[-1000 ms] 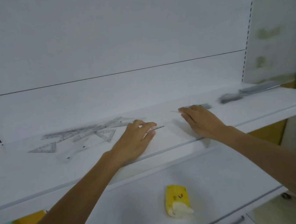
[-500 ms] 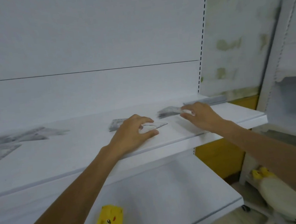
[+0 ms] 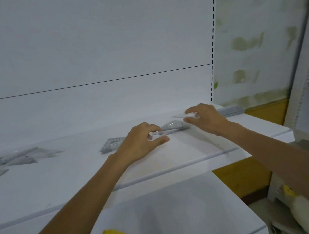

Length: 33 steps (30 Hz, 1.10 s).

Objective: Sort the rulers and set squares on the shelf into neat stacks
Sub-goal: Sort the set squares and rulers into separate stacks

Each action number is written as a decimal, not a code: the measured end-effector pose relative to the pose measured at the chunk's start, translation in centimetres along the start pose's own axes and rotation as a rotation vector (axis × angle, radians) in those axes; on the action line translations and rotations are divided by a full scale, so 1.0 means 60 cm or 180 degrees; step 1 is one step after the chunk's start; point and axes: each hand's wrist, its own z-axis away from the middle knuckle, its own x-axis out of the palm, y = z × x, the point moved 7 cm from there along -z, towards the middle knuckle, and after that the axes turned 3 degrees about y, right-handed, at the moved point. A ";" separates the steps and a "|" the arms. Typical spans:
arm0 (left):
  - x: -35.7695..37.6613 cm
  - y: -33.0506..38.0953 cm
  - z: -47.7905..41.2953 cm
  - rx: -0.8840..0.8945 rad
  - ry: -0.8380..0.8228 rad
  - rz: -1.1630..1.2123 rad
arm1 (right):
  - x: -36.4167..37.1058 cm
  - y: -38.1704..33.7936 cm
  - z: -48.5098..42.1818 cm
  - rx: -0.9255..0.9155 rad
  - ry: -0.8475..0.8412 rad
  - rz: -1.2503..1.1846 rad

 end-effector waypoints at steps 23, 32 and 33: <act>0.012 -0.049 -0.046 -0.0713 0.0420 0.0194 | 0.108 0.009 -0.087 -0.0856 -0.0903 -0.0050; 0.006 -0.052 -0.045 -0.0791 0.0631 0.0102 | 0.083 -0.013 -0.057 -0.1316 -0.0355 0.0139; 0.004 -0.052 -0.048 -0.0788 0.0699 0.0139 | 0.073 -0.015 -0.042 -0.1392 -0.0242 0.0058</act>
